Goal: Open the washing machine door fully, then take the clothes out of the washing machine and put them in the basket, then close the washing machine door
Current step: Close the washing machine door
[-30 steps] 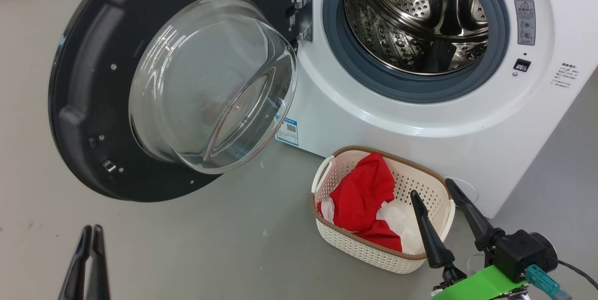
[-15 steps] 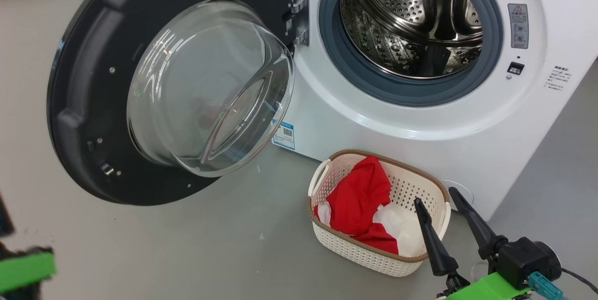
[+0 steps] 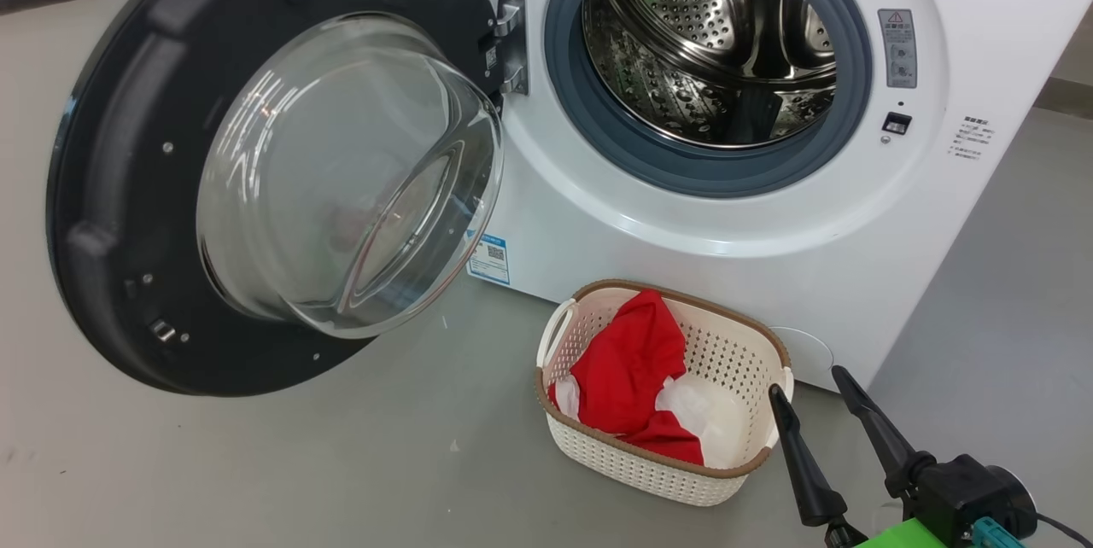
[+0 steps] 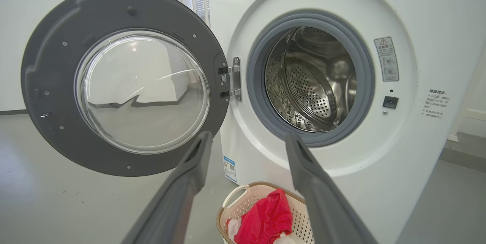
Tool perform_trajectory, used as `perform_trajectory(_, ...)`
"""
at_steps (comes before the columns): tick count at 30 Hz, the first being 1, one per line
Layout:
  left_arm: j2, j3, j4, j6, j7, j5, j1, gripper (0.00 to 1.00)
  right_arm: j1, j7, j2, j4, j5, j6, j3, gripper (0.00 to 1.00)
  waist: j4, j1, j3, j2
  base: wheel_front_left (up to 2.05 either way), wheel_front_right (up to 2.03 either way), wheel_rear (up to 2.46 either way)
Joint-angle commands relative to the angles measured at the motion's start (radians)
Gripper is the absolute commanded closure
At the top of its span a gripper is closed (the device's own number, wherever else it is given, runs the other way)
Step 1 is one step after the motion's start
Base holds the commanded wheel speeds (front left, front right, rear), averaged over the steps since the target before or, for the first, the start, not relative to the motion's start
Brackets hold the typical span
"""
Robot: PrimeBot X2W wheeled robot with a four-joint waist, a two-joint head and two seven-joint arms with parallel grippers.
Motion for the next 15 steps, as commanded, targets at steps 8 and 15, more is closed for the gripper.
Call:
perform_trajectory(8,0.095,0.078,0.191,0.086,0.136,-0.146,-0.192,1.0,-0.022,-0.004,-0.011,-0.025,-0.038,0.006,0.024,0.0,-0.026,0.0,0.011,0.0,0.0,0.0,0.0)
perform_trajectory(15,0.133,0.084,0.393,0.138,0.259,-0.218,-0.282,1.0,-0.023,0.014,-0.011,-0.037,-0.051,0.006,0.029,0.0,-0.045,0.0,0.019,0.0,0.0,0.0,0.0)
